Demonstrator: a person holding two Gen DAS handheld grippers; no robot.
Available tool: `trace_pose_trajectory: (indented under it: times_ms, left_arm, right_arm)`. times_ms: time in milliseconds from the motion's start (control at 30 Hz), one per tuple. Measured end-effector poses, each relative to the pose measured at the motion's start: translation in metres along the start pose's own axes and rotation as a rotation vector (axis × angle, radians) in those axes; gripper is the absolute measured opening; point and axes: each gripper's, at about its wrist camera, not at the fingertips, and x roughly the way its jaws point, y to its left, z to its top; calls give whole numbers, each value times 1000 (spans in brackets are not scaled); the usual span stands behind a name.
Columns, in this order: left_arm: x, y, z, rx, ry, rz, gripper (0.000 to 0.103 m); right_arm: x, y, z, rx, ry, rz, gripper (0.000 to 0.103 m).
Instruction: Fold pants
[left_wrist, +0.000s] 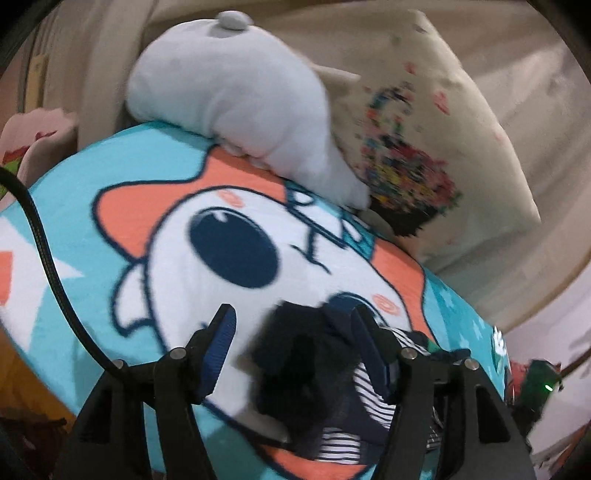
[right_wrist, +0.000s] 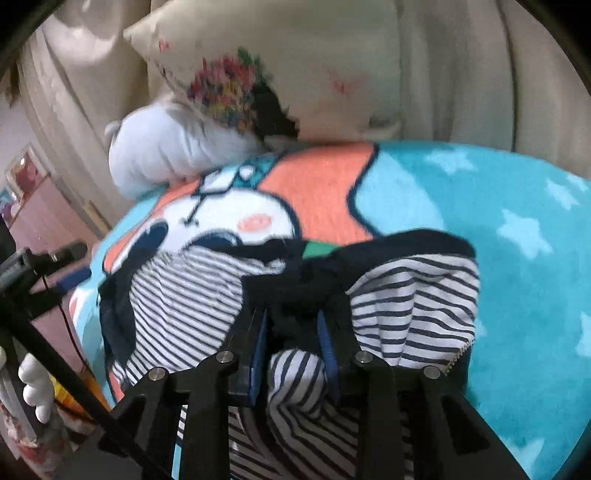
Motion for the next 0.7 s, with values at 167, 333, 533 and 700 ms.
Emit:
trace_pose_trajectory:
  times_ms: [167,333,533,700]
  left_arm:
    - [21,18,7,-32,60,-49,67]
    - [48,16,5,-29,160,-110,67]
    - [38,26,7,-66,144,-138,68]
    - [23,43,9,-96,117,-137,68]
  right_arm:
    - [-32,42,2,-148,-76,49,51]
    - [-14,106,-9,-314,-25,185,65]
    - [34,160,-24,-440,37,190,65]
    - [61,169,-22,-420,55,141,17]
